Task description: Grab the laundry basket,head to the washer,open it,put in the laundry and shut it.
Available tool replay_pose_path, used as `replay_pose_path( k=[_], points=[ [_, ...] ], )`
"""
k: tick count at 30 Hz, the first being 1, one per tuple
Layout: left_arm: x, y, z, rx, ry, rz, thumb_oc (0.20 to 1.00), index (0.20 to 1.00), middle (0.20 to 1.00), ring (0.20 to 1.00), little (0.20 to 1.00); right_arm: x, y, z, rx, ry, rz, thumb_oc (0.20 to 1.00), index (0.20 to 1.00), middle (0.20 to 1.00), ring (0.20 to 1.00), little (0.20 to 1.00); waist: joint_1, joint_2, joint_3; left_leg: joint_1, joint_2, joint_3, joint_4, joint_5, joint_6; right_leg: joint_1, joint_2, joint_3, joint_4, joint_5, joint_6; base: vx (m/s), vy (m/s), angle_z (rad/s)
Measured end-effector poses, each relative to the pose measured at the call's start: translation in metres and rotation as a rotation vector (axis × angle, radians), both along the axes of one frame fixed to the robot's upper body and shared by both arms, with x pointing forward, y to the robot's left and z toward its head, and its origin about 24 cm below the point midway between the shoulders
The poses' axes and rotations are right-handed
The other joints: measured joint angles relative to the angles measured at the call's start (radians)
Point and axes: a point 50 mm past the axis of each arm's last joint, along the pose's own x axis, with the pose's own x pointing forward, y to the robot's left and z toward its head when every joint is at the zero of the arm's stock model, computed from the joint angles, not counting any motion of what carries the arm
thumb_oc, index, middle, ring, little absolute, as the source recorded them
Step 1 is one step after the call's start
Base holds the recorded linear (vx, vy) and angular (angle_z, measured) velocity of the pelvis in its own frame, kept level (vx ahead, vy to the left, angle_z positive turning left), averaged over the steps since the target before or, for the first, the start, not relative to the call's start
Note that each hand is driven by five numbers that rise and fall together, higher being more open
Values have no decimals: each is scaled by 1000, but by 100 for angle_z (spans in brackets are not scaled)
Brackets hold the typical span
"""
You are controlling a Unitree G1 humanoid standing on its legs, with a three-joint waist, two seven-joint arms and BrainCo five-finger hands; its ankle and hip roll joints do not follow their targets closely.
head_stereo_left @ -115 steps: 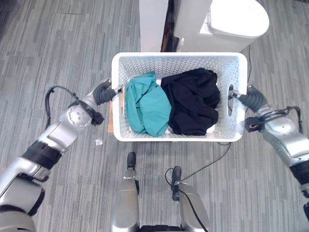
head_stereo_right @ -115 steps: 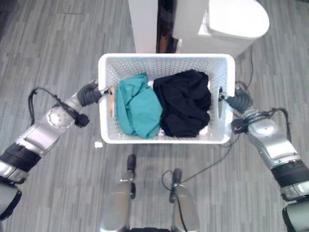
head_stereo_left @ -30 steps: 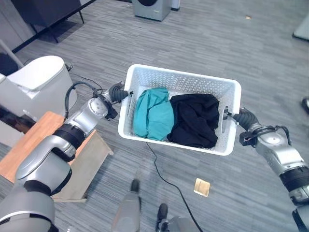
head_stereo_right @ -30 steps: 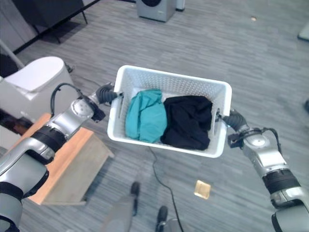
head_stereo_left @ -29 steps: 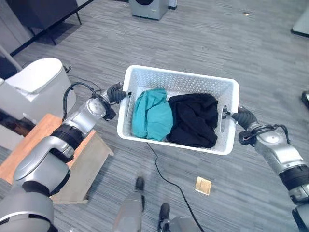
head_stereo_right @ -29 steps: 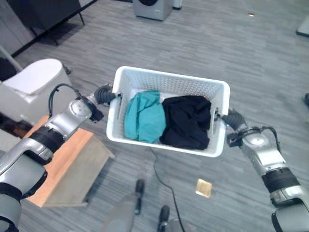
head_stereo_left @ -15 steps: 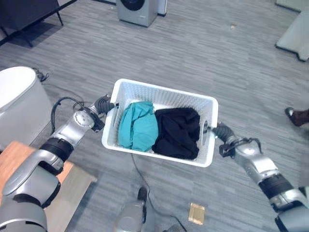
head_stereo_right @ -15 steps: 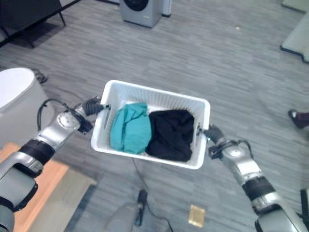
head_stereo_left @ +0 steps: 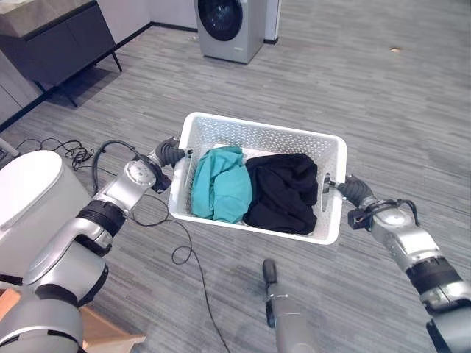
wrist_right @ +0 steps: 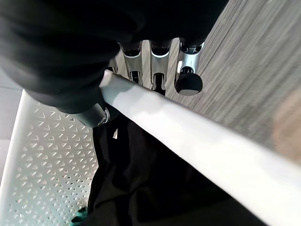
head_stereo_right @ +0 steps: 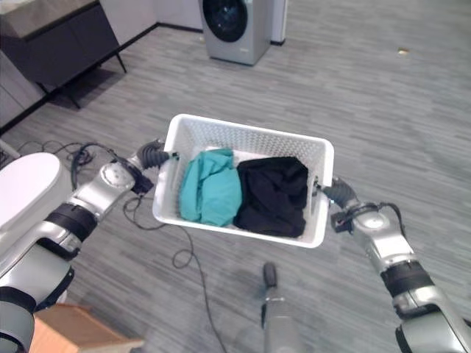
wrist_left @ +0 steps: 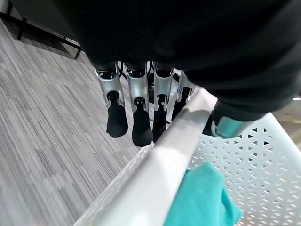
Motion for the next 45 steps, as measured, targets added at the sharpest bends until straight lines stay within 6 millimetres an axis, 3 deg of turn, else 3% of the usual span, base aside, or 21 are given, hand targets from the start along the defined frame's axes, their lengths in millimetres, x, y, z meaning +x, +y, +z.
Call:
replay_pose_path(
  k=[1,4,5,6,9,12,13,15,17,21,24,26,28,30,31,34,36,37,39,41,45],
  points=[
    [0,1,-2,-6,8,5,200,200,200,200,200,2,-1,3,-8,2,1,200,200,200,200,200,-22,-7,8,-2,11,-31,111,29,-51,32,13,-15,67,88,-119,572,-324,26],
    [-1,-2,3,-24,-15,-17,200,200,200,200,200,2,-7,5,-13,8,-15,200,200,200,200,200,-39,4,13,-98,36,-7,362,172,-50,125,67,-73,136,-39,-169,504,-497,30],
    [0,-7,7,-27,-33,-41,200,200,200,200,200,0,-12,4,-12,13,-26,200,200,200,200,200,-59,-9,21,-211,80,45,606,324,-55,175,77,-109,150,-87,-195,341,-527,76],
    [-2,-6,19,0,-67,-65,200,200,200,200,200,2,-12,12,0,-16,-27,200,200,200,200,200,-73,-50,33,-387,159,152,887,415,61,223,97,-138,149,-134,-253,420,-445,41],
    [-5,6,32,6,-106,-42,200,200,200,200,200,3,-4,32,27,-120,-2,200,200,200,200,200,-36,-119,52,-627,182,199,1052,363,83,336,130,-133,87,-153,-260,345,-255,-5],
    [-3,-7,36,-9,-125,-75,200,200,200,200,200,-7,-11,25,40,-121,-44,200,200,200,200,200,-31,-164,79,-807,166,229,1038,300,79,455,130,-130,-19,-169,-270,368,-33,28],
    [-4,-5,30,-9,-97,-59,200,200,200,200,200,-10,-9,23,47,-119,-39,200,200,200,200,200,12,-175,106,-816,83,270,743,304,59,481,106,-134,20,-156,-197,513,128,-34],
    [-3,-7,22,-21,-77,-56,200,200,200,200,200,-16,-9,13,39,-86,-34,200,200,200,200,200,25,-46,145,-729,47,254,253,319,89,470,180,-136,181,-111,88,635,160,-58],
    [-3,-1,21,-16,-76,-41,200,200,200,200,200,-22,-4,5,30,-58,-5,200,200,200,200,200,83,-55,91,-737,-30,332,-19,385,78,512,106,-86,31,-269,-218,551,92,-71],
    [-2,-5,12,-18,-46,-34,200,200,200,200,200,-17,0,-8,33,-10,-16,200,200,200,200,200,125,-41,91,-827,-45,170,-155,360,38,669,162,-22,-59,-305,-192,541,121,-53],
    [-2,1,6,-20,-22,-8,200,200,200,200,200,-11,3,-3,26,-18,-6,200,200,200,200,200,162,-86,82,-785,-90,275,108,319,134,851,147,25,-80,-361,-95,852,343,-42],
    [-3,2,2,-11,0,-2,200,200,200,200,200,-16,10,-18,60,11,-13,200,200,200,200,200,137,-153,44,-695,-118,318,214,344,211,738,103,-36,356,-312,-78,826,404,14],
    [-4,11,5,34,-4,18,200,200,200,200,200,-17,22,-21,82,-5,-9,200,200,200,200,200,80,-186,27,-623,-208,328,318,164,246,475,-53,-73,946,73,-6,532,303,11],
    [-2,9,13,5,-27,13,200,200,200,200,200,-14,22,-23,86,3,-19,200,200,200,200,200,72,-94,41,-528,-200,327,337,67,280,302,-139,-72,1050,-45,-35,555,193,-14],
    [3,4,30,-2,-73,3,200,200,200,200,200,-13,22,-21,88,-4,-16,200,200,200,200,200,57,-53,54,-388,-201,289,220,55,272,179,-200,-133,949,-178,-86,658,71,30],
    [8,-3,48,-7,-126,-6,200,200,200,200,200,-9,16,-9,71,-32,-12,200,200,200,200,200,17,7,72,-174,-138,183,15,63,225,21,-98,-229,527,-228,-104,574,-106,75],
    [8,0,44,-1,-113,8,200,200,200,200,200,-7,16,-4,69,-44,-8,200,200,200,200,200,-29,-42,75,-99,-145,148,19,59,125,34,-53,-244,104,-165,-118,608,-167,138],
    [10,-8,44,-14,-115,-5,200,200,200,200,200,-11,7,2,41,-64,-15,200,200,200,200,200,-69,-83,65,-68,-133,90,65,12,45,9,-14,-107,-218,-132,-63,536,-119,180],
    [10,-12,34,-3,-80,-23,200,200,200,200,200,-14,1,-3,37,-44,-35,200,200,200,200,200,-73,-148,62,-18,-168,123,192,-24,-26,57,-34,-88,-208,-198,-223,664,-167,127],
    [7,-22,4,-27,-19,-24,200,200,200,200,200,-21,-9,-14,24,-4,-61,200,200,200,200,200,-68,-54,42,12,-98,42,175,-98,-70,65,-4,-153,16,44,-132,694,-231,87],
    [6,-13,15,-12,-52,-14,200,200,200,200,200,-10,-5,3,26,-36,-27,200,200,200,200,200,-77,-44,42,34,-8,85,285,124,-97,134,71,-166,213,-112,-242,477,-274,10]
  ],
)
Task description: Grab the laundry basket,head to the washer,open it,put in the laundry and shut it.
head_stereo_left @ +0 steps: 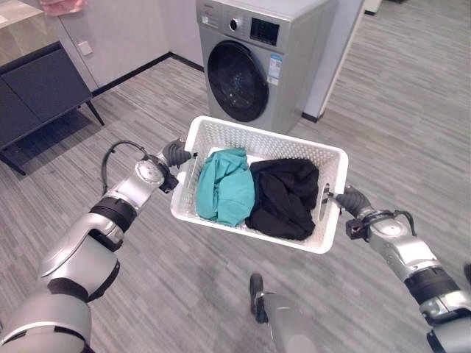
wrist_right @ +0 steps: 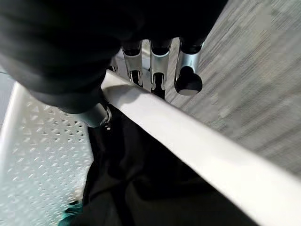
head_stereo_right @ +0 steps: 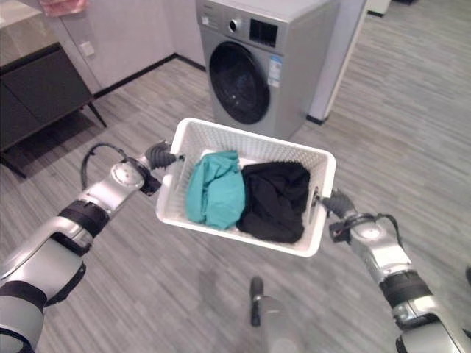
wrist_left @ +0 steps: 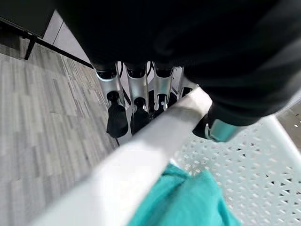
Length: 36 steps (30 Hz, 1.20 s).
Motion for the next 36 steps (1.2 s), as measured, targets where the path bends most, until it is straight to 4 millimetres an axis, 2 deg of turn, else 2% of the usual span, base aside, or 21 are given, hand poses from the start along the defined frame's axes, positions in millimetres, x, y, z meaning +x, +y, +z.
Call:
replay_pose_path(
  k=[1,2,3,4,5,6,7,9,11,12,13,14,16,17,18,21,23,25,29,32,36],
  points=[
    [1,-3,9,-28,-35,-13,200,200,200,200,200,1,-4,3,14,-16,-17,200,200,200,200,200,-16,-24,14,-35,16,20,32,5,10,62,3,12,-33,-31,-16,660,-643,55],
    [0,-18,12,-46,-57,-62,200,200,200,200,200,-4,-23,7,0,-27,-65,200,200,200,200,200,-47,-34,25,-209,68,95,343,316,89,139,15,-30,-29,-62,-28,580,-668,46],
    [-4,-13,17,-25,-74,-74,200,200,200,200,200,0,-23,21,-15,-60,-38,200,200,200,200,200,-33,-59,17,-428,113,115,675,632,175,173,32,-33,18,-216,-90,518,-622,-38],
    [-7,-7,29,-6,-116,-74,200,200,200,200,200,2,-17,27,0,-91,-22,200,200,200,200,200,22,-67,16,-701,173,118,1056,556,276,194,105,31,26,-245,-135,406,-373,-159],
    [-10,-4,25,12,-104,-74,200,200,200,200,200,-3,-13,20,6,-79,-15,200,200,200,200,200,83,-143,31,-973,195,141,1265,478,320,301,84,99,-59,-213,-102,436,-90,-152],
    [-12,-3,11,3,-65,-65,200,200,200,200,200,-10,-11,11,7,-56,-11,200,200,200,200,200,83,-192,31,-1084,167,145,1151,403,271,397,30,90,-134,-179,-73,479,41,-83],
    [-11,-15,-2,-39,-32,-79,200,200,200,200,200,-21,-20,2,14,-40,-54,200,200,200,200,200,98,-172,40,-1136,143,146,697,308,183,457,-2,73,-81,-163,-34,563,199,-41],
    [-9,-20,-18,-32,18,-71,200,200,200,200,200,-28,-25,-4,-5,-16,-59,200,200,200,200,200,93,-86,40,-943,26,118,-97,299,170,441,-29,76,253,-172,43,587,209,-38],
    [-10,-27,-29,2,44,-102,200,200,200,200,200,-36,-32,-20,-30,52,-78,200,200,200,200,200,121,-41,-51,-849,-67,55,-281,98,110,653,-34,97,-3,-280,54,623,150,-109],
    [-3,-19,-15,7,8,-60,200,200,200,200,200,-20,-17,-15,-20,28,-47,200,200,200,200,200,169,-17,-72,-708,-139,-142,-442,71,175,772,-56,167,-109,-323,187,418,123,-177],
    [-1,-19,-11,3,-5,-38,200,200,200,200,200,-17,-12,-16,-12,24,-41,200,200,200,200,200,153,-39,-51,-700,-155,-153,-437,109,303,730,-71,195,-38,-371,241,421,174,-131],
    [-2,-15,-11,0,4,-21,200,200,200,200,200,-11,-9,-14,-9,21,-39,200,200,200,200,200,156,-34,-46,-699,-150,-165,-429,153,369,694,-60,216,-68,-441,251,319,212,-46],
    [-2,-2,-9,9,8,15,200,200,200,200,200,3,-2,1,0,-21,-26,200,200,200,200,200,174,-27,-14,-662,-131,-123,-398,227,412,667,-49,286,-245,-437,267,393,256,-82],
    [-3,0,-2,7,-10,9,200,200,200,200,200,8,0,10,-6,-49,-22,200,200,200,200,200,163,-49,-9,-659,-143,-32,-328,237,279,672,-59,297,-353,-292,197,389,239,-28],
    [-2,-2,5,-12,-41,-3,200,200,200,200,200,8,-2,14,-7,-64,-30,200,200,200,200,200,139,-77,6,-648,-148,15,-282,246,165,692,-87,260,-325,-286,155,246,155,22],
    [0,6,37,-24,-142,3,200,200,200,200,200,14,8,29,17,-136,-6,200,200,200,200,200,149,-108,8,-704,-166,49,-20,195,175,720,-132,248,-259,-330,187,275,205,-22],
    [-4,27,55,-12,-195,44,200,200,200,200,200,21,26,43,25,-190,51,200,200,200,200,200,163,-91,12,-618,-134,90,-106,203,219,512,-138,246,107,-303,257,162,107,-68],
    [-6,36,62,-7,-209,67,200,200,200,200,200,28,34,50,2,-195,71,200,200,200,200,200,168,-74,23,-506,-128,124,-168,190,244,472,-175,192,122,-308,273,90,10,-74],
    [-8,41,85,-26,-285,80,200,200,200,200,200,39,42,62,-27,-210,97,200,200,200,200,200,193,-16,25,-451,-105,142,-224,177,221,348,-290,21,-143,-210,294,30,-62,-33],
    [-10,45,87,-10,-287,82,200,200,200,200,200,42,42,68,-45,-219,111,200,200,200,200,200,188,-29,18,-450,-110,114,-234,162,202,334,-289,68,-269,-48,298,68,-75,29],
    [-11,46,84,-6,-278,85,200,200,200,200,200,42,42,65,-43,-205,122,200,200,200,200,200,220,-71,-5,-435,-128,106,-232,150,178,407,-273,64,-390,19,273,55,-75,16]
  ],
)
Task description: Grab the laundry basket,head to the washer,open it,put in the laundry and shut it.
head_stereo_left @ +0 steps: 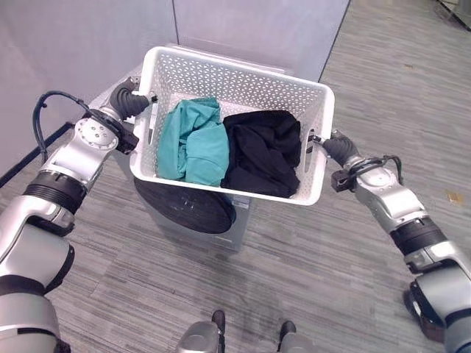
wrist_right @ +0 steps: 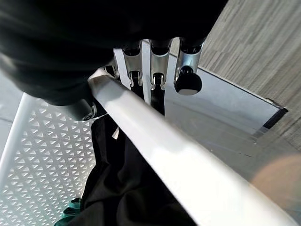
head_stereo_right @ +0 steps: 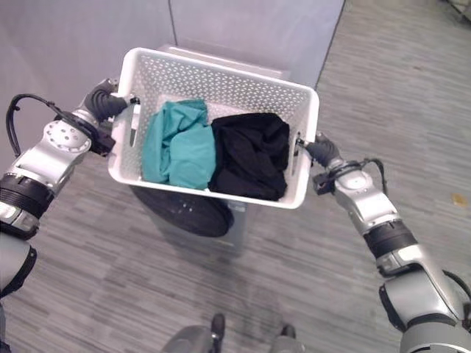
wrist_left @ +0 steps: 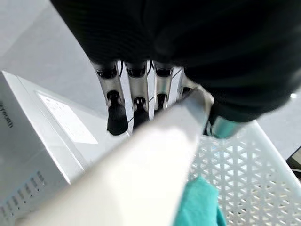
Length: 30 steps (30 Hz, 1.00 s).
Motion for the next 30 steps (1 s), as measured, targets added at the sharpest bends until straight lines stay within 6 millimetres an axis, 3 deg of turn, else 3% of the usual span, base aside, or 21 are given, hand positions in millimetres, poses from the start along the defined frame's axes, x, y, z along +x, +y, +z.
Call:
replay_pose_path(
  k=[1,6,9,15,17,18,21,22,23,25,26,28,29,30],
  points=[
    [0,-4,0,3,-5,-14,200,200,200,200,200,-1,-3,-4,-1,15,-7,200,200,200,200,200,-2,-1,-6,-4,8,-31,17,-9,-17,52,18,-33,-67,74,17,29,-34,34],
    [6,-13,-8,13,25,-20,200,200,200,200,200,-1,-11,-11,-12,45,-33,200,200,200,200,200,-31,14,-19,-14,58,-74,-1,2,-50,65,78,-71,-87,68,-19,62,-27,21],
    [12,-18,-9,50,51,-10,200,200,200,200,200,9,-14,-2,-59,53,-57,200,200,200,200,200,-59,20,-25,-22,71,-76,-3,4,-61,60,91,-74,-90,64,-31,88,21,4],
    [18,-15,11,96,42,29,200,200,200,200,200,23,-8,9,-123,67,-71,200,200,200,200,200,-89,25,-27,-38,68,-67,30,-16,-61,51,84,-65,-94,61,-38,132,106,-7],
    [20,-16,30,103,10,43,200,200,200,200,200,33,-3,31,-140,35,-73,200,200,200,200,200,-82,44,-39,-74,52,-41,96,-63,-28,21,75,-38,-64,47,-30,206,234,-19],
    [22,-16,35,115,9,60,200,200,200,200,200,36,0,37,-156,35,-75,200,200,200,200,200,-86,51,-43,-75,44,-41,107,-78,-6,8,64,-33,-19,34,-22,167,175,-16],
    [23,-11,39,91,3,94,200,200,200,200,200,38,5,43,-163,24,-67,200,200,200,200,200,-108,82,-59,-56,38,-47,95,-88,8,-128,47,9,271,3,-11,222,78,-1],
    [24,-9,39,68,8,103,200,200,200,200,200,39,12,36,-169,43,-50,200,200,200,200,200,-111,78,-60,6,31,-38,58,-74,12,-186,50,21,354,-63,-18,269,-20,-7],
    [23,-8,39,66,7,104,200,200,200,200,200,39,12,35,-173,47,-47,200,200,200,200,200,-113,75,-62,16,29,-40,51,-73,10,-186,59,20,324,-65,-22,280,-71,-7],
    [23,-7,38,67,15,106,200,200,200,200,200,40,12,36,-171,46,-49,200,200,200,200,200,-110,56,-72,46,19,-51,5,-70,11,-216,132,6,162,-48,-42,307,-120,25],
    [23,-6,35,60,31,109,200,200,200,200,200,40,13,37,-170,44,-44,200,200,200,200,200,-110,50,-76,58,7,-72,4,-87,8,-225,139,-6,64,-4,-53,328,-144,34],
    [22,-2,30,32,49,109,200,200,200,200,200,38,16,31,-184,55,-29,200,200,200,200,200,-132,53,-74,69,14,-112,19,-111,4,-227,148,-19,18,40,-67,255,-118,66],
    [23,-3,27,32,66,112,200,200,200,200,200,38,16,28,-190,68,-25,200,200,200,200,200,-142,27,-80,89,7,-152,14,-126,-30,-208,151,2,3,80,-76,239,-139,94],
    [23,-4,20,15,81,110,200,200,200,200,200,36,14,24,-180,72,-31,200,200,200,200,200,-142,22,-86,111,16,-174,12,-151,-59,-186,164,13,60,65,-99,273,-195,98]
  ],
)
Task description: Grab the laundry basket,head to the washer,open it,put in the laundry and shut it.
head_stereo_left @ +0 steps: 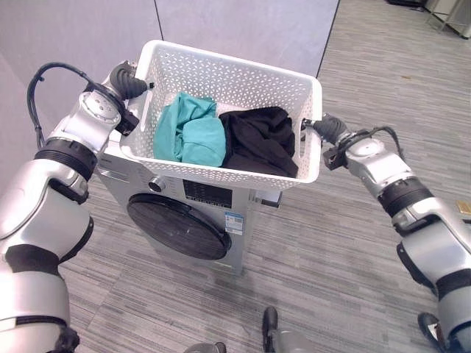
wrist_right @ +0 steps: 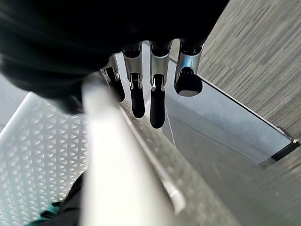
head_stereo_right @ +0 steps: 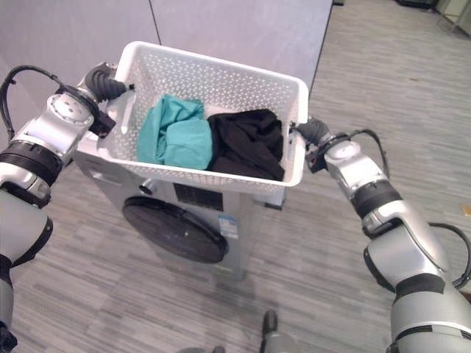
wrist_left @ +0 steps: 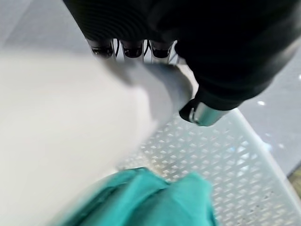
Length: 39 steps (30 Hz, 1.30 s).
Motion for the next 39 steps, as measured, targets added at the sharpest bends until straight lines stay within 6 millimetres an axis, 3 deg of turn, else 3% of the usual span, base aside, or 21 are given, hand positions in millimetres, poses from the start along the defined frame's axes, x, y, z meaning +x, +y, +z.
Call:
replay_pose_path(
  k=[1,2,3,4,5,6,7,10,11,13,14,16,17,18,19,20,21,22,25,33,39],
  points=[
    [0,-1,-7,-5,13,-3,200,200,200,200,200,-1,-2,-3,1,4,-5,200,200,200,200,200,-11,-11,-12,13,8,-12,29,-12,-3,38,9,8,19,15,-23,116,-149,99],
    [0,-3,-10,-27,14,-12,200,200,200,200,200,-1,-6,1,-1,-12,-15,200,200,200,200,200,-6,-3,-9,-69,24,16,237,-35,-37,60,34,-31,17,-11,-51,129,-135,67],
    [0,-2,-10,-33,9,-10,200,200,200,200,200,-1,-6,4,2,-19,-16,200,200,200,200,200,15,-6,-7,-124,35,36,356,-23,-42,61,49,-25,22,-24,-70,134,-87,19],
    [-1,1,-10,-49,0,3,200,200,200,200,200,-1,-4,5,5,-27,-6,200,200,200,200,200,44,-6,-7,-196,54,41,512,15,-71,69,75,-15,39,-43,-100,260,38,-24],
    [-1,2,-10,-54,-3,6,200,200,200,200,200,-1,-3,6,3,-29,-1,200,200,200,200,200,45,-5,-6,-210,58,42,544,28,-65,74,82,-16,38,-50,-106,211,59,-20],
    [-3,5,-6,-50,-15,10,200,200,200,200,200,-1,1,5,-4,-27,13,200,200,200,200,200,51,-23,-5,-269,96,81,496,-6,-29,111,99,-12,-3,-39,-99,348,175,-10],
    [-4,5,1,-64,-41,4,200,200,200,200,200,0,2,11,3,-53,5,200,200,200,200,200,56,-35,6,-256,118,102,165,16,-47,129,112,-9,-39,-19,-108,278,173,-16],
    [-4,7,1,-69,-38,12,200,200,200,200,200,1,4,14,6,-71,3,200,200,200,200,200,67,-36,24,-269,136,62,-57,96,-88,192,138,46,-107,-22,-95,227,172,-50],
    [-4,8,0,-71,-37,17,200,200,200,200,200,1,4,18,5,-80,4,200,200,200,200,200,70,-21,40,-275,154,69,-75,119,-88,221,153,56,-108,-33,-82,321,246,-61],
    [-4,4,-2,-86,-43,-3,200,200,200,200,200,-2,0,8,31,-67,-8,200,200,200,200,200,43,-8,48,-300,172,106,15,158,-84,281,170,52,-112,-57,-121,289,226,-33],
    [-4,3,-2,-80,-45,-8,200,200,200,200,200,-2,0,7,30,-66,-7,200,200,200,200,200,30,-1,47,-301,170,102,47,155,-79,290,170,61,-113,-75,-94,177,137,-16],
    [-5,6,1,-88,-57,-2,200,200,200,200,200,-1,4,15,29,-88,-1,200,200,200,200,200,34,20,35,-237,161,105,-19,160,-78,289,158,118,-107,-80,-95,260,208,-70],
    [-5,10,2,-91,-61,10,200,200,200,200,200,0,6,18,27,-97,10,200,200,200,200,200,32,40,24,-151,152,115,-125,253,-29,289,152,124,-91,-94,-72,246,200,-81],
    [-5,11,2,-89,-59,14,200,200,200,200,200,0,6,17,19,-94,9,200,200,200,200,200,28,54,16,-113,158,139,-147,289,-25,301,150,118,-87,-109,-50,271,216,-78],
    [-4,11,-4,-84,-45,21,200,200,200,200,200,2,10,12,24,-78,5,200,200,200,200,200,42,67,24,-37,150,158,-188,284,-10,285,122,107,12,-154,11,186,143,-70],
    [-3,11,-6,-86,-36,30,200,200,200,200,200,2,11,10,27,-69,5,200,200,200,200,200,62,71,24,-12,138,156,-187,268,11,284,77,56,18,-196,17,158,124,-75],
    [-4,13,-7,-86,-34,36,200,200,200,200,200,3,14,9,32,-63,11,200,200,200,200,200,71,55,16,-15,108,163,-176,255,15,313,11,33,-74,-162,27,97,82,-31],
    [-4,14,-4,-85,-41,40,200,200,200,200,200,5,15,13,35,-68,8,200,200,200,200,200,68,38,6,-25,76,153,-170,242,3,324,-53,36,-118,-106,62,83,77,22],
    [-3,11,0,-86,-55,36,200,200,200,200,200,7,13,18,24,-76,-1,200,200,200,200,200,73,37,5,-28,64,128,-170,240,2,341,-61,1,-124,-106,62,71,60,33],
    [-5,19,1,-60,-57,71,200,200,200,200,200,10,23,19,37,-71,14,200,200,200,200,200,118,36,1,-65,57,124,-140,229,4,335,-63,-5,-128,-108,60,69,30,9],
    [-5,33,-12,-18,4,153,200,200,200,200,200,13,48,-5,47,22,34,200,200,200,200,200,118,22,-72,-116,54,119,-103,213,9,303,-66,-12,-121,-107,61,52,4,5]
  ],
)
